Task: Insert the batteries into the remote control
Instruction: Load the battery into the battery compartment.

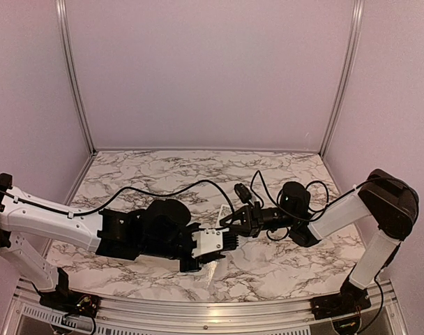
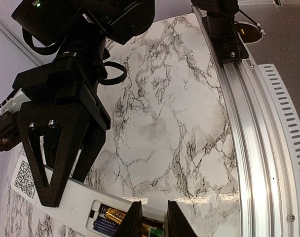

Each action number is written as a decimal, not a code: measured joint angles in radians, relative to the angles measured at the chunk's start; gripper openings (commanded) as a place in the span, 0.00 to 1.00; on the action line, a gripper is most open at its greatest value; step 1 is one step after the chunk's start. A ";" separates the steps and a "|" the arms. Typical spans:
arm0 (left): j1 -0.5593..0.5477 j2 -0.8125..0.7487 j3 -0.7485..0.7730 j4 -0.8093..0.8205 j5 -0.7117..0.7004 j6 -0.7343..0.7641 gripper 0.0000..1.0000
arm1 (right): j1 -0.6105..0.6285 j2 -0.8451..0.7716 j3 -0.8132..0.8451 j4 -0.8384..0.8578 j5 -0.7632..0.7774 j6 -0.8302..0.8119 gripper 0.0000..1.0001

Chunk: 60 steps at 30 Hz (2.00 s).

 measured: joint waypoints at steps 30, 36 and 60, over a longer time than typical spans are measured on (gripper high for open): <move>-0.026 -0.096 -0.020 -0.121 0.050 0.085 0.19 | 0.033 0.000 0.021 0.002 -0.040 -0.002 0.00; -0.026 -0.085 -0.020 -0.128 0.026 0.090 0.16 | 0.034 0.000 0.023 -0.011 -0.040 -0.006 0.00; -0.033 -0.097 -0.020 -0.126 -0.040 0.094 0.22 | 0.034 0.000 0.028 -0.025 -0.040 -0.012 0.00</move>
